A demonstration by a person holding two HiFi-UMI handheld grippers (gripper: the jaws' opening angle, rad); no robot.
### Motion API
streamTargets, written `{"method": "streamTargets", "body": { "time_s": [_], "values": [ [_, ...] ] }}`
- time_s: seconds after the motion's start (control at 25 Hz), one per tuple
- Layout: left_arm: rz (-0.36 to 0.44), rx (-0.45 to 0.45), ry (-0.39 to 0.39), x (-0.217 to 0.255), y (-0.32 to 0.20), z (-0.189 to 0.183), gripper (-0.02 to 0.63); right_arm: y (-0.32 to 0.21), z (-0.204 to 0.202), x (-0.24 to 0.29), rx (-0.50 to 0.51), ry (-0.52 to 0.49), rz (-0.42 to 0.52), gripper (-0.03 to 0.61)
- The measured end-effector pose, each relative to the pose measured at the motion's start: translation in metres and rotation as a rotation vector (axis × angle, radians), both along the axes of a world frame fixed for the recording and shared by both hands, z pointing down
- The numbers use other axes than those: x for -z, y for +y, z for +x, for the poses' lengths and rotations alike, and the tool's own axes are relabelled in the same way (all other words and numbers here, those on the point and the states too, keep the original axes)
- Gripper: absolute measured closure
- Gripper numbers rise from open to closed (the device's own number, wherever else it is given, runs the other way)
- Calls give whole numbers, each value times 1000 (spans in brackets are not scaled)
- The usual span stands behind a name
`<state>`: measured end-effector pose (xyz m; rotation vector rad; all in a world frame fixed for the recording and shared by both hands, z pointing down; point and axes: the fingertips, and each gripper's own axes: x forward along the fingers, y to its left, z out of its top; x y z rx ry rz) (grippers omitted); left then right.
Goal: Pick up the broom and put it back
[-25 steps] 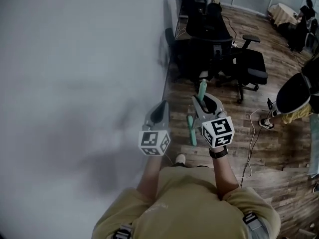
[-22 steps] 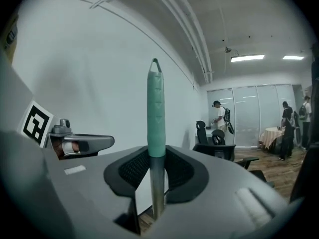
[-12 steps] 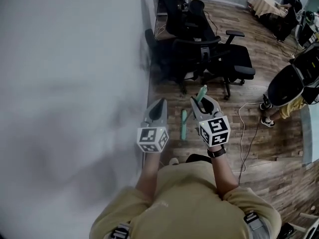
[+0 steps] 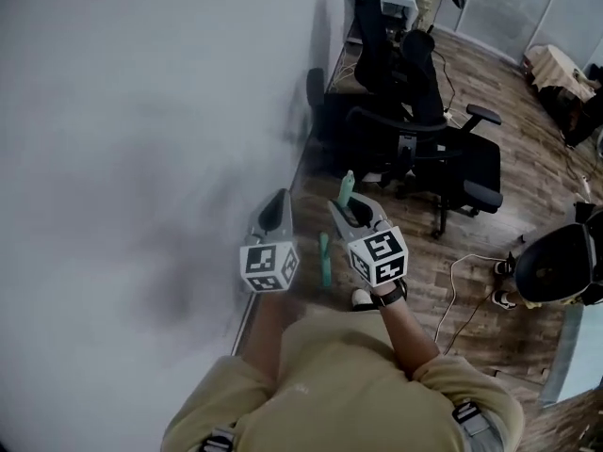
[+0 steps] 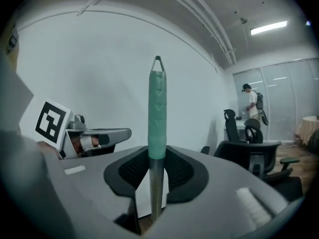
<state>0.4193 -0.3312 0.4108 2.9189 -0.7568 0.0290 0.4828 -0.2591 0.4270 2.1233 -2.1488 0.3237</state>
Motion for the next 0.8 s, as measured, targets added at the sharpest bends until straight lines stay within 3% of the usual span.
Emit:
{"method": "streamTargets", "body": {
  "time_s": [0.16,0.36,0.56,0.8],
  "values": [
    [12,210,17,1,3,-4,614,-4,2,17,201,54,29,488],
    [-35,400,-2,-32,12,-17,614,-14,11,-12,352,43,-2,480],
    [-76,580,-51,-44,55,-63,614,-11,-6,-32,482,-7,-53,471],
    [-137,731,-78,-70,52,-145,614,-49,-61,-51,583,-15,-80,477]
  ]
}}
